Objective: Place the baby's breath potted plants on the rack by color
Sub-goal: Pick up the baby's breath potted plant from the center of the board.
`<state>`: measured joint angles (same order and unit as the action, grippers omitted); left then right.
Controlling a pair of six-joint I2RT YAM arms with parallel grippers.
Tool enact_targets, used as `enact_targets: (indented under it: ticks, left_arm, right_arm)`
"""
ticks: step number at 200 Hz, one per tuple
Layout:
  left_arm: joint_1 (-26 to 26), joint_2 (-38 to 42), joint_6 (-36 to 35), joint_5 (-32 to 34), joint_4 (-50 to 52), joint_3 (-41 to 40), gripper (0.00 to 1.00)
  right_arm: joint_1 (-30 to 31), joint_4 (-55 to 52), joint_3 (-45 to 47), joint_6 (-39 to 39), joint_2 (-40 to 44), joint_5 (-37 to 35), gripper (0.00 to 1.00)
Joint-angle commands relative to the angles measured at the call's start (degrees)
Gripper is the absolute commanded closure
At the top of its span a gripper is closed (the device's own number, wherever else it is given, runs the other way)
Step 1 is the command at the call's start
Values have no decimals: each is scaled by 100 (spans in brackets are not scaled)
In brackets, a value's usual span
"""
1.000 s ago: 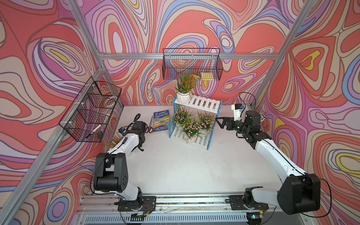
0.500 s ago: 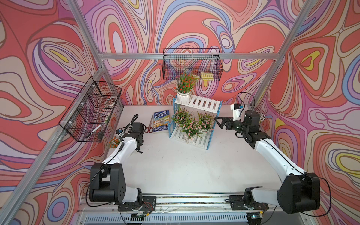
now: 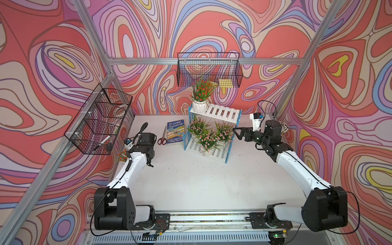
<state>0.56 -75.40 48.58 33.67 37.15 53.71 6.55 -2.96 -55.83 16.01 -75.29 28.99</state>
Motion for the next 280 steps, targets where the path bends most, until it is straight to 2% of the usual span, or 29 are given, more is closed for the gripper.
enact_targets:
  ticks: [1,26,61,84,106,164,201,234,280]
  left_arm:
    - [190,374,-140,100,43,-73,0]
    - [678,495,-217,366,33,17,0]
    - [1205,33,59,401,213,115,0]
    - [1269,-334,455,286,364,1,0]
    - [1271,-362,554,263,202,-267,0]
    - [814,-429,723,85,326,-436,0]
    - [262,-353,537,-112,155,-586,0]
    - [110,-391,403,98,103,-601,0]
    - [-300,-576,220,-77,-179,-467,0]
  right_arm:
    - [71,117,90,16,-99,-4,2]
    - [117,114,47,16,-126,-25,2]
    - [193,120,37,25,-136,-73,2]
    - [229,83,13,0,-151,-104,2]
    - [244,16,-46,-57,-164,-113,2]
    - [316,50,-164,-63,-393,-91,2]
    - [390,50,-217,-89,-511,-104,2]
    - [424,39,-278,-132,-579,-127,2]
    - [486,-36,-360,-245,-598,-124,2]
